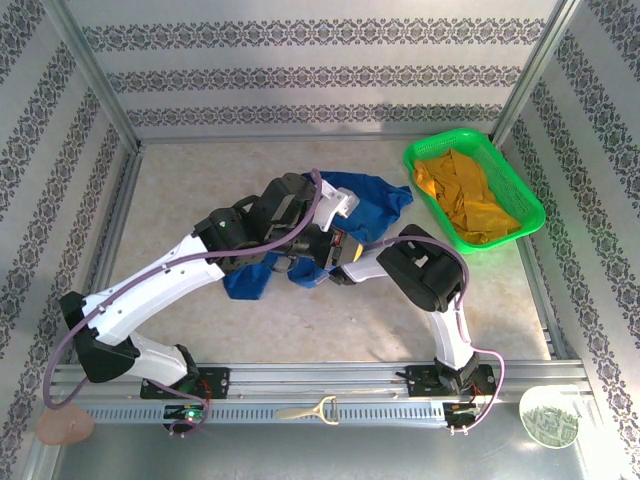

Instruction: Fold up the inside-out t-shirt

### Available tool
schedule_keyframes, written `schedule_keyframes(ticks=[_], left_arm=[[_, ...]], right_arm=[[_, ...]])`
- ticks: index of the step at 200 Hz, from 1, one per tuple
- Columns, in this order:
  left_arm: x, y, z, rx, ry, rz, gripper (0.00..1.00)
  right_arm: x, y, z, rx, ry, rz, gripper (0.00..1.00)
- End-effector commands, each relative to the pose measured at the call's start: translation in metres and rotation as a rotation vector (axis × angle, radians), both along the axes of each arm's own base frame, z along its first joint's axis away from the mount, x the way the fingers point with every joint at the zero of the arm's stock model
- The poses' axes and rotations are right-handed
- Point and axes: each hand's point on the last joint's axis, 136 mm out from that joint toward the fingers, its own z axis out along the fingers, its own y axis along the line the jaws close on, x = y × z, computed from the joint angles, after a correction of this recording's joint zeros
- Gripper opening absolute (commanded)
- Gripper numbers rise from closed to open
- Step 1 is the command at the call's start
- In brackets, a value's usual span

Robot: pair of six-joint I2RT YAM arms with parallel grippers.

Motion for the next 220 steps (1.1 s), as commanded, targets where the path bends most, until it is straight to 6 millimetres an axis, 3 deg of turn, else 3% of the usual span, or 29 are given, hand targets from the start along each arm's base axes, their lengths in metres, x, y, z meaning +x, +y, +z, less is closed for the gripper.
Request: schedule_keyframes(ticks=[1, 32, 53, 72, 98, 119, 142, 185, 201, 220], left_arm=[[-0.025, -0.021, 0.044, -0.155, -0.007, -0.105, 0.00], [-0.032, -0.022, 0.053, -0.186, -0.016, -0.126, 0.00], [-0.027, -0.010, 0.044, -0.153, -0.045, -0.082, 0.00], [-0.012, 0.009, 0.043, -0.122, -0.105, 0.043, 0.00], [0.018, 0.052, 0.054, -0.113, -0.178, 0.265, 0.00], [0.026, 0.069, 0.064, -0.140, -0.184, 0.309, 0.00], [0.024, 0.065, 0.069, -0.164, -0.174, 0.276, 0.00], [0.022, 0.054, 0.062, -0.168, -0.125, 0.234, 0.00], [0.019, 0.046, 0.059, -0.187, -0.089, 0.210, 0.00], [0.016, 0.035, 0.066, -0.242, -0.058, 0.172, 0.00]], right_arm=[[0.023, 0.004, -0.023, -0.021, 0.048, 0.014, 0.31], [0.035, -0.007, -0.040, -0.062, 0.103, -0.007, 0.50], [0.031, -0.015, -0.027, -0.057, 0.088, 0.010, 0.55], [0.013, -0.029, -0.010, -0.066, 0.087, 0.010, 0.55], [-0.019, -0.055, 0.006, -0.077, 0.083, -0.036, 0.54], [-0.044, -0.066, 0.011, -0.102, 0.090, -0.054, 0.53], [-0.057, -0.055, 0.029, -0.100, 0.064, -0.023, 0.50], [-0.060, -0.028, 0.063, -0.089, 0.011, 0.026, 0.50], [-0.047, -0.024, 0.055, -0.091, 0.036, 0.016, 0.56], [-0.024, -0.009, 0.029, -0.091, 0.080, -0.001, 0.57]])
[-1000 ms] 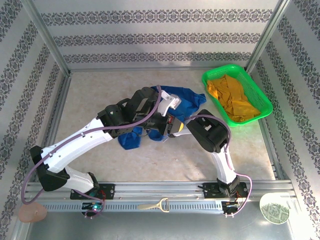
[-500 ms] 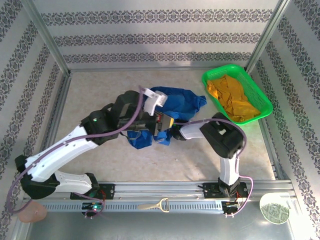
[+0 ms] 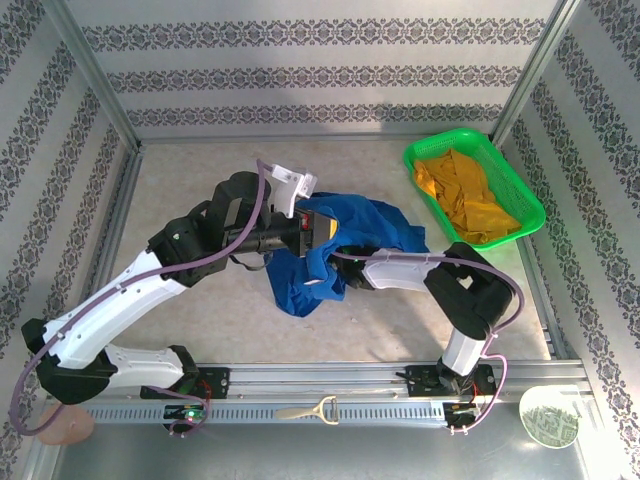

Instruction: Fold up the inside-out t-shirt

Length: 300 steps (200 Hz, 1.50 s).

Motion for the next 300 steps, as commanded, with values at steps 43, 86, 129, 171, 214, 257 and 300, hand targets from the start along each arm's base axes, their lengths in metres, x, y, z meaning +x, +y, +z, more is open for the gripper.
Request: schedule_keyframes(ticks=[43, 86, 129, 171, 214, 257, 300], left_arm=[[-0.044, -0.068, 0.061, -0.225, 0.085, -0.306, 0.00], [-0.109, -0.090, 0.123, -0.351, 0.046, -0.509, 0.00], [-0.127, -0.068, 0.185, -0.461, -0.034, -0.539, 0.00], [-0.130, -0.065, 0.173, -0.427, -0.019, -0.527, 0.00], [-0.142, -0.055, 0.198, -0.530, -0.025, -0.565, 0.00], [-0.141, -0.054, 0.206, -0.521, -0.061, -0.546, 0.00], [-0.123, -0.059, 0.182, -0.491, -0.043, -0.447, 0.00]], right_arm=[[0.078, 0.030, -0.079, -0.027, 0.101, -0.095, 0.59], [0.095, 0.006, -0.086, -0.136, 0.151, -0.136, 0.69], [0.081, -0.023, -0.103, -0.195, 0.247, -0.216, 0.77], [0.064, -0.049, -0.131, -0.263, 0.389, -0.310, 0.89], [0.062, -0.069, -0.142, -0.332, 0.485, -0.338, 0.93], [0.056, -0.083, -0.164, -0.329, 0.624, -0.377, 0.91], [0.042, -0.087, -0.189, -0.268, 0.699, -0.375, 0.67]])
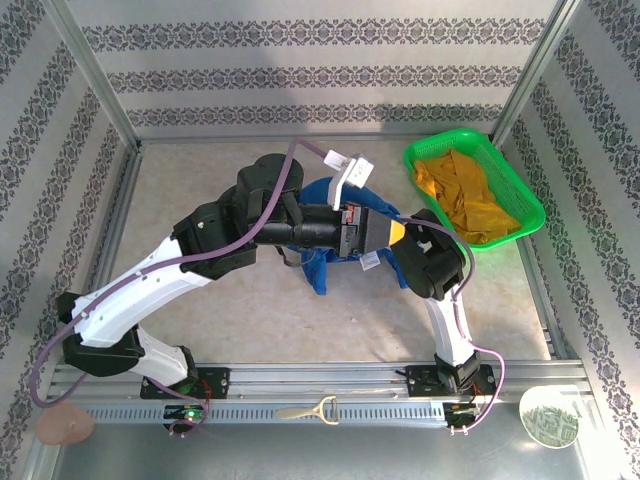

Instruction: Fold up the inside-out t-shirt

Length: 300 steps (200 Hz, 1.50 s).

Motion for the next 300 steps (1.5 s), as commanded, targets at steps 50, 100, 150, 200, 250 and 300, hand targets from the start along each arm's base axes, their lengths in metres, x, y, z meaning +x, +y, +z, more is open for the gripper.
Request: schedule_keyframes(ticks=[50, 100, 150, 200, 250, 300], left_arm=[[-0.025, 0.041, 0.070, -0.214, -0.148, 0.021, 0.00], [0.052, 0.089, 0.058, -0.255, -0.067, 0.285, 0.00], [0.171, 0.172, -0.026, -0.122, 0.016, 0.645, 0.00], [0.257, 0.261, -0.174, 0.104, 0.213, 0.925, 0.00], [0.274, 0.295, -0.292, 0.362, 0.366, 0.971, 0.00], [0.282, 0.316, -0.342, 0.452, 0.449, 1.017, 0.00]], right_arm=[[-0.033, -0.013, -0.069, 0.074, 0.123, 0.058, 0.16], [-0.028, 0.017, -0.037, 0.060, 0.028, 0.327, 0.00], [-0.051, 0.050, 0.000, 0.039, -0.042, 0.632, 0.00], [-0.085, 0.066, 0.052, 0.046, -0.155, 0.772, 0.00], [-0.096, 0.064, 0.138, 0.031, -0.298, 0.825, 0.00], [-0.101, 0.065, 0.170, 0.009, -0.317, 0.886, 0.00]])
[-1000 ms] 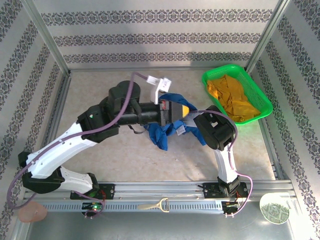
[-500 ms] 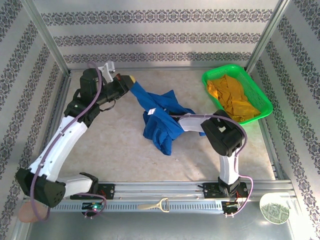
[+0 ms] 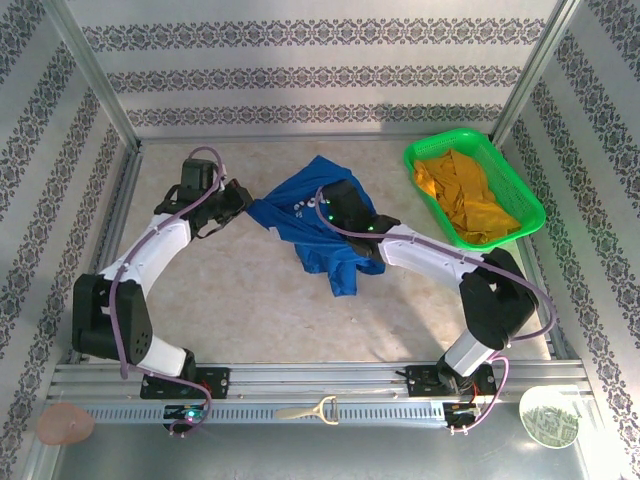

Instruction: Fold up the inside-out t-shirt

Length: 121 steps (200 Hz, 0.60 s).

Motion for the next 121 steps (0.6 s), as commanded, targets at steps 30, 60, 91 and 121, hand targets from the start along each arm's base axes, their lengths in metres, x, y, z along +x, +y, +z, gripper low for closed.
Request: schedule_keyframes(ticks=[30, 60, 91, 121], left_arm=[[0.008, 0.042, -0.063, 0.139, 0.135, 0.066, 0.00], [0.006, 0.053, -0.091, 0.168, 0.198, 0.061, 0.06], [0.019, 0.037, -0.054, 0.070, 0.067, 0.003, 0.54], [0.013, 0.026, 0.023, 0.037, -0.142, -0.057, 0.71]], right_arm=[[-0.005, -0.008, 0.032, 0.023, -0.080, 0.040, 0.00], [0.001, -0.018, 0.082, 0.059, -0.156, 0.053, 0.00], [0.002, -0.023, 0.075, 0.004, -0.128, 0.080, 0.00], [0.002, -0.022, 0.060, -0.043, -0.114, 0.122, 0.00]])
